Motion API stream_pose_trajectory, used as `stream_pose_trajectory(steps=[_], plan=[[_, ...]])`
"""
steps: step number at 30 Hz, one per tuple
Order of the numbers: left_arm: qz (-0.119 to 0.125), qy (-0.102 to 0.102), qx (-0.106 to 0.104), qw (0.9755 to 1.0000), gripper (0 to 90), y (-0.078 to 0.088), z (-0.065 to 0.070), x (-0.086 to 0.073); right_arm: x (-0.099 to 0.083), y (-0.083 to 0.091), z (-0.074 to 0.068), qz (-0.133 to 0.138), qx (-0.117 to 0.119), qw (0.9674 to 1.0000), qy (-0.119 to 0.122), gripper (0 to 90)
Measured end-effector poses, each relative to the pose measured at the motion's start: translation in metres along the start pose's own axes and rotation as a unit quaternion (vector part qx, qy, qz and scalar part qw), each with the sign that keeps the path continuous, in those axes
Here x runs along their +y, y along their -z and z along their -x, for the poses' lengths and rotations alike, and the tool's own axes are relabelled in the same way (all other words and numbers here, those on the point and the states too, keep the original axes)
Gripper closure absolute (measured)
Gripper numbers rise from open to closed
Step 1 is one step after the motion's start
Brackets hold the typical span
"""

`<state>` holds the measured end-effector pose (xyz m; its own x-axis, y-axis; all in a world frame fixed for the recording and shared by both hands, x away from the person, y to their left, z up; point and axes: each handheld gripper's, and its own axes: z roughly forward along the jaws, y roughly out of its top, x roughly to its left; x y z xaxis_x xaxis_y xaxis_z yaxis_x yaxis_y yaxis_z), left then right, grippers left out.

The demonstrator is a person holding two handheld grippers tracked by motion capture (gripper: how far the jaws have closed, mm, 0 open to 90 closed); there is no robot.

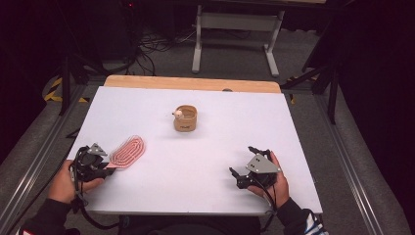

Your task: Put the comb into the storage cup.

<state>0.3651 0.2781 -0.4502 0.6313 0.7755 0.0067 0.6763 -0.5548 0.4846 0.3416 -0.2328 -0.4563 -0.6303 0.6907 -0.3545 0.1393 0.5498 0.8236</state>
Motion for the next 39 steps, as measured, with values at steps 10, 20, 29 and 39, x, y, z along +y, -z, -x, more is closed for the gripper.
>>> stream_pose_trajectory(steps=[10,20,29,39], plan=[[0.073,-0.006,0.054,0.9958,69.5,0.002,0.01,-0.006,0.0,0.001,0.0,0.003,-0.005,1.0,-0.002,7.0],[0.163,-0.016,0.082,0.9831,69.5,0.018,0.018,-0.004,0.004,0.001,0.004,0.024,-0.014,0.9994,-0.019,6.7],[0.219,-0.031,0.093,0.9707,69.6,0.025,0.026,0.007,0.009,0.002,0.007,0.044,-0.009,0.9983,-0.038,5.3],[0.281,-0.035,0.076,0.956,69.5,0.029,0.031,0.019,0.024,0.0,0.015,0.073,-0.031,0.9952,-0.058,5.3]])
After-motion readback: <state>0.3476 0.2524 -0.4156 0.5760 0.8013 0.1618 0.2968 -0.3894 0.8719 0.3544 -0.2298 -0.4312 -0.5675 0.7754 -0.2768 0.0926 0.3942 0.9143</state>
